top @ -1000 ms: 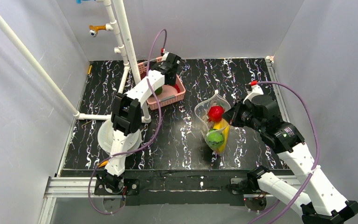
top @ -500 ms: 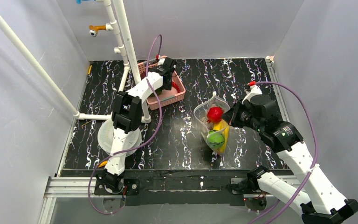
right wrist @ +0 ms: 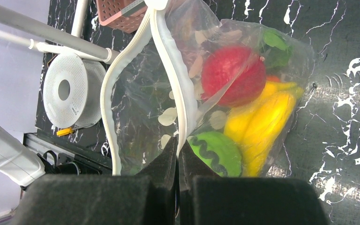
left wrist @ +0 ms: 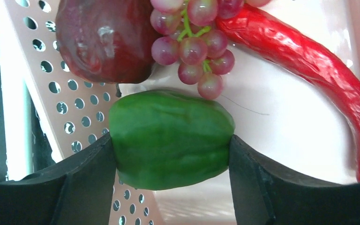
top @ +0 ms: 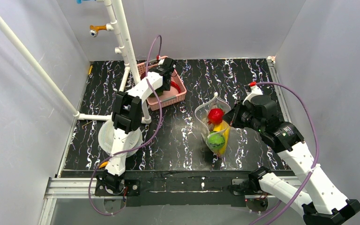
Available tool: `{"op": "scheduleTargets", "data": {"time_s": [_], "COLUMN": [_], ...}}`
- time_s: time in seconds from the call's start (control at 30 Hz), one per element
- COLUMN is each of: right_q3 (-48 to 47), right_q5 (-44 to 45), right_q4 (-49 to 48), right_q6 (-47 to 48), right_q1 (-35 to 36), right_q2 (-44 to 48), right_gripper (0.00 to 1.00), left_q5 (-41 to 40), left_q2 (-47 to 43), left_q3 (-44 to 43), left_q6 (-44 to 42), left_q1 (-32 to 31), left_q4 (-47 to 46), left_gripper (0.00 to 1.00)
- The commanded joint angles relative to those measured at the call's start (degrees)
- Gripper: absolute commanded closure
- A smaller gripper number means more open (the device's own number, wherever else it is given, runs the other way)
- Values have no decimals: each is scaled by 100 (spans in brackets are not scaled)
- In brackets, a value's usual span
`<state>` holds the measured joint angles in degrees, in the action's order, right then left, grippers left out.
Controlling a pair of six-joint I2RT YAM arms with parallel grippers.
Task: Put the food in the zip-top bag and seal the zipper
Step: Pick up the fake vegetable from the bin.
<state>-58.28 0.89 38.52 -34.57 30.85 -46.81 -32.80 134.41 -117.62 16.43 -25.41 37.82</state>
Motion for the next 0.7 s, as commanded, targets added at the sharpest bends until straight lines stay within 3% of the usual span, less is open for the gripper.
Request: {"op": "scheduleTargets", "data": {"time_s": [0.0,0.17,0.5,0.67], "right_q3": [-25,-22,-77,-85], "right_q5": [-47,-171,-208,-171], "right_q4": [-366,-431,-448,-433], "right_q6": [-59,-90,-87,-86], "right_q1": [-10,-11,-16,-12], "right_q2": [93,67,16,-22], "right_gripper": [99,99,99,99], "left_q5": [850,1194,1897,2856], "left_q2": [-561,-958,-1515,-2146], "left_q3": [-151,-257,-437,-584], "left_q6": [-147,-315,-576,-614], "left_q1": [71,17,-304,-491], "left_q4": [237,243,236,241], "left_gripper": [49,59,60,59]}}
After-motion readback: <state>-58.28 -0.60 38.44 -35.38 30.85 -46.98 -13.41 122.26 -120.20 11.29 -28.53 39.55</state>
